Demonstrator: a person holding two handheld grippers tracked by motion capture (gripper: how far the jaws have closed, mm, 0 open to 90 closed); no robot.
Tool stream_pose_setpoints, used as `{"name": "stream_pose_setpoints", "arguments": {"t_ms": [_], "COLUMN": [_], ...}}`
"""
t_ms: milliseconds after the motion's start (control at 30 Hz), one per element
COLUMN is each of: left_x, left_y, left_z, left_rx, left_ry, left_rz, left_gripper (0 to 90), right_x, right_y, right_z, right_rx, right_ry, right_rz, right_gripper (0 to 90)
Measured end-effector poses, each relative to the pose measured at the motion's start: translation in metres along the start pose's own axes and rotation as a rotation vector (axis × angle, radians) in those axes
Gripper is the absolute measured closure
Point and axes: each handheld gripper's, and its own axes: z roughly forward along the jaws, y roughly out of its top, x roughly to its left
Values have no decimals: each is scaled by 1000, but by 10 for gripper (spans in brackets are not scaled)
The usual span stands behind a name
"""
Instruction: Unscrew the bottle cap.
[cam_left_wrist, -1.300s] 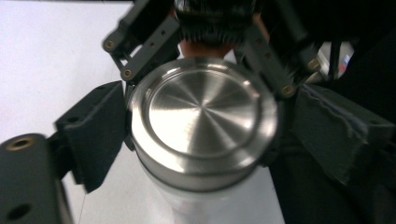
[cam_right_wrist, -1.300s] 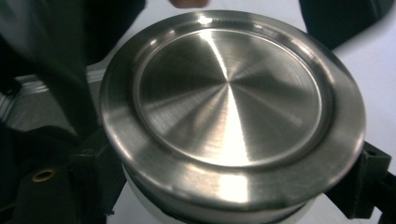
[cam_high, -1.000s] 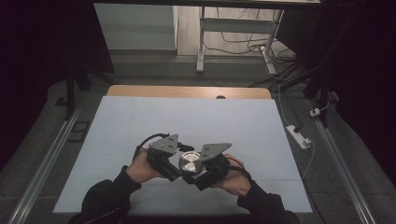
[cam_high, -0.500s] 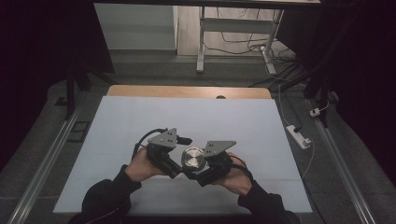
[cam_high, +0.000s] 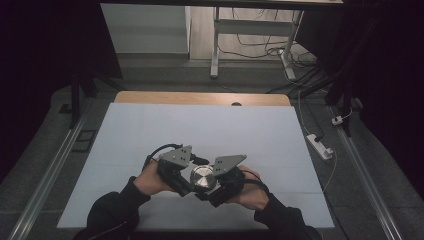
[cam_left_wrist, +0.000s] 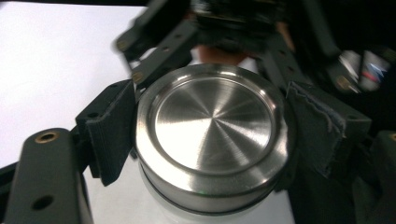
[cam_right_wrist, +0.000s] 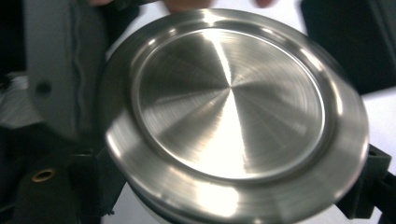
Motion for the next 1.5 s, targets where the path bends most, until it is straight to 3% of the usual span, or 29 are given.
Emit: {"name": "stream_pose_setpoints", "arguments": {"t_ms": [133, 167, 200, 267, 333, 400, 467, 533, 633, 733, 833, 900, 967, 1033, 1100, 1167, 1233, 1300, 1333, 1400, 1433, 1467, 1500], "left_x": [-6, -8, -8, -6, -3, 1, 3, 4, 2, -1, -6, -6, -6, -5, -5, -8, -10, -8, -5, 0, 3, 5, 7], "left_y": [5, 7, 9, 11, 11, 10, 9, 9, 7, 5, 4, 4, 5, 4, 3, 4, 6, 8, 9, 8, 7, 6, 4], "left_z": [12, 15, 17, 14, 6, -6, -16, -21, -20, -14, -9, -9, -9, -7, -2, 6, 16, 17, 14, 3, -3, -9, -14], "left_rx": [-3, 0, 13, 24, -7, -56, -71, -46, 2, 36, 64, 59, 41, 12, -21, -25, 2, -3, -13, -54, -74, -91, -105], "left_ry": [188, 222, 229, 205, 157, 42, -18, -73, -101, -141, -136, -119, -87, -45, 39, 162, 236, 224, 203, 142, 116, 82, 44], "left_rz": [-90, -107, -111, -85, -94, -81, -47, -27, 28, 75, 129, 128, 97, 41, -39, -104, -130, -131, -137, -152, -151, -137, -126], "left_gripper": [203, 202, 201, 170, 121, 125, 120, 89, 55, 92, 179, 184, 186, 187, 188, 188, 185, 170, 102, 61, 32, 32, 65], "right_x": [-8, -10, -11, -12, -11, -9, -7, -4, 1, 5, 9, 10, 9, 6, 4, -1, -4, -7, -8, -8, -7, -7, -6], "right_y": [-3, -4, -5, -6, -4, -2, 0, 1, 3, 4, 5, 5, 6, 5, 5, 3, 1, -2, -3, -2, 0, 0, 2], "right_z": [0, 0, 0, -1, -3, -5, -7, -6, -4, -2, -1, -1, -3, -4, -5, -4, -2, -1, -3, -4, -7, -7, -8], "right_rx": [-13, -15, -18, -21, -34, -45, -55, -55, -43, -33, -31, -28, -30, -37, -37, -36, -20, -21, -31, -36, -51, -51, -59], "right_ry": [-116, -140, -159, -155, -130, -99, -56, -21, 33, 70, 92, 86, 70, 30, -31, -110, -190, -201, -176, -163, -133, -133, -79], "right_rz": [91, 105, 123, 135, 130, 107, 88, 62, 24, -11, -34, -45, -28, -24, 12, 61, 95, 122, 125, 120, 110, 110, 93], "right_gripper": [142, 142, 142, 142, 142, 142, 142, 142, 142, 142, 142, 142, 142, 142, 142, 143, 142, 142, 142, 142, 142, 142, 142]}}
